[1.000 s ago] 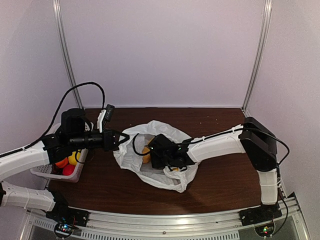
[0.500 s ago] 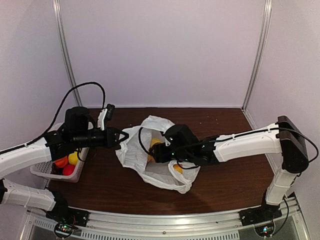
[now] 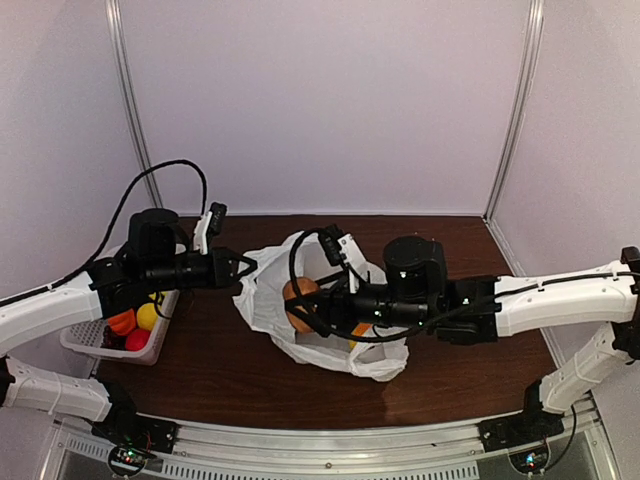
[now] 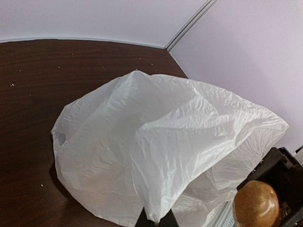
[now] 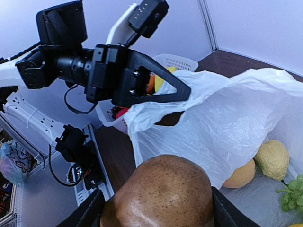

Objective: Untie the knot of the plastic bag and take out the fruit
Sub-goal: Pick up the fake fruit from the takeout bag.

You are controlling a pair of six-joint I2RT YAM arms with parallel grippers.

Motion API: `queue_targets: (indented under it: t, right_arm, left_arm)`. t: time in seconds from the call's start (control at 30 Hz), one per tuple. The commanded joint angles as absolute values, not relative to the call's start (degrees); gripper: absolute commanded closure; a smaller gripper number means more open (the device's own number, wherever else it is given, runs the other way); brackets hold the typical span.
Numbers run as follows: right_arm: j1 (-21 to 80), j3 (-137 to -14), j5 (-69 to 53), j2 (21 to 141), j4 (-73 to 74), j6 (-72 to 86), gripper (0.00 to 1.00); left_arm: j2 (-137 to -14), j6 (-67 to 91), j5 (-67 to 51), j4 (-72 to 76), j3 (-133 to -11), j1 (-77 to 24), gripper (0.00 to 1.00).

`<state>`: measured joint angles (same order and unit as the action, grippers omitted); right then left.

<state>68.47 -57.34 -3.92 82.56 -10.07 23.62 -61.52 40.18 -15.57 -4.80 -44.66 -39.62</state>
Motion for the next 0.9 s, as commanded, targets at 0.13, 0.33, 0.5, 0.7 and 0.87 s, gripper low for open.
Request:
queue_targets:
  t: [0.13,0.33,0.5,0.7,0.87]
  right_arm:
    - [71.0,-64.2,-9.6,80.0,-11.3,20.1,0.52]
    - [72.0,-61.9,-1.0,72.6,-10.4,16.6,0.51]
    - [72.0,-60.8,6.2,68.2,-6.1,12.4,0.51]
    - [72.0,-65.7,7.9,67.7,-1.7,5.0,0.50]
    - [72.5,-64.0,10.1,68.4,-4.8,2.0,0.50]
  left_arm:
    - [-63.6,38.5,-14.7,-8.6,-48.8,-39.7,0.91]
    - [-58.4,36.3,-6.6,-18.0,-52.5,-39.8,0.24]
    - [-54.6,36.6,-4.4,-26.0,-57.7,-39.8,0.09]
    - [-59.8,40.7,-22.5,-22.9,-68.7,-42.5,0.10]
    - [-61.8,43.9,-22.9,-16.5,-69.0,-48.5,0.09]
